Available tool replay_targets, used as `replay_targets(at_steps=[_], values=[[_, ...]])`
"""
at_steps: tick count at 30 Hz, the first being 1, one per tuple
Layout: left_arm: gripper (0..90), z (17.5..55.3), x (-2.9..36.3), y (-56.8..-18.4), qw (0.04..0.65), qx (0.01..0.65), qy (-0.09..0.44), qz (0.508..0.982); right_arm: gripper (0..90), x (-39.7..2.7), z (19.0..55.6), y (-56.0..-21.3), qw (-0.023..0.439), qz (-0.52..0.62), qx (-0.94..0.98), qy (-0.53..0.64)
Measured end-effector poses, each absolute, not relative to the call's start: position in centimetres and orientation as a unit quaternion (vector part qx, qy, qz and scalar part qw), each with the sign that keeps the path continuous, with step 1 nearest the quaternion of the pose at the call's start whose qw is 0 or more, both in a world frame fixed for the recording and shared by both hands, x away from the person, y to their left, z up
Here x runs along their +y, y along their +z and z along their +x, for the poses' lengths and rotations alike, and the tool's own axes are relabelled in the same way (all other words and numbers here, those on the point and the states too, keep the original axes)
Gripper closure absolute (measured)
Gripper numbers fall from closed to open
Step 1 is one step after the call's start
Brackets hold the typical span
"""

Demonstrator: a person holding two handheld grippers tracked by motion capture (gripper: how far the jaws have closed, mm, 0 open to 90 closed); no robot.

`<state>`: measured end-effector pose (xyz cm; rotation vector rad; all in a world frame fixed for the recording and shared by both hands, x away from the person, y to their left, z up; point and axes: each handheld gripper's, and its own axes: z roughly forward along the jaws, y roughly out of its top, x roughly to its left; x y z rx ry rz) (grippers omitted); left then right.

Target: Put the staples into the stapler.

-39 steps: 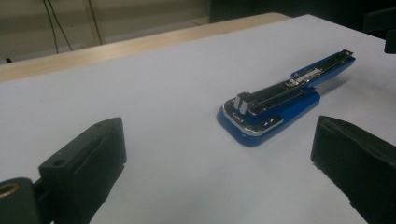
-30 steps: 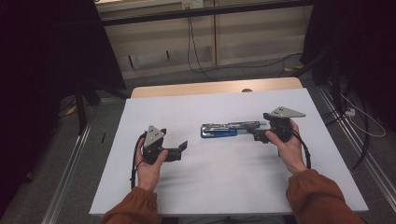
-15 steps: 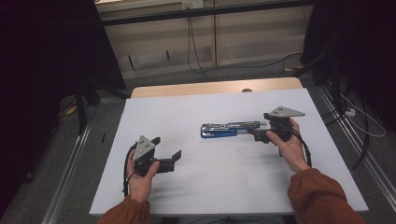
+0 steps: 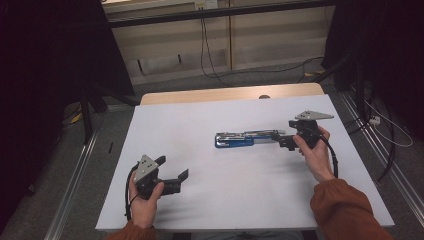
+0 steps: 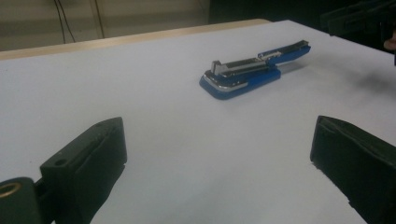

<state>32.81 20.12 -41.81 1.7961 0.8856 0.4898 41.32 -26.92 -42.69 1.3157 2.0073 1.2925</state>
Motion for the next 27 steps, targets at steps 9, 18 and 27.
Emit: replay_targets(at_steps=[9,18,27], values=[[3.7,31.6,20.5,-41.6,0.516,0.355,0.2,0.753,7.7,-28.1,41.7,-42.1,0.202,0.461,0.747,0.433],[3.8,32.6,20.2,-42.2,0.504,0.358,0.188,0.763,18.2,-29.1,42.9,-42.1,0.193,0.437,0.781,0.402],[3.8,32.5,20.0,-42.2,0.5,0.358,0.188,0.766,25.5,-30.1,44.3,-41.5,0.184,0.428,0.806,0.365]])
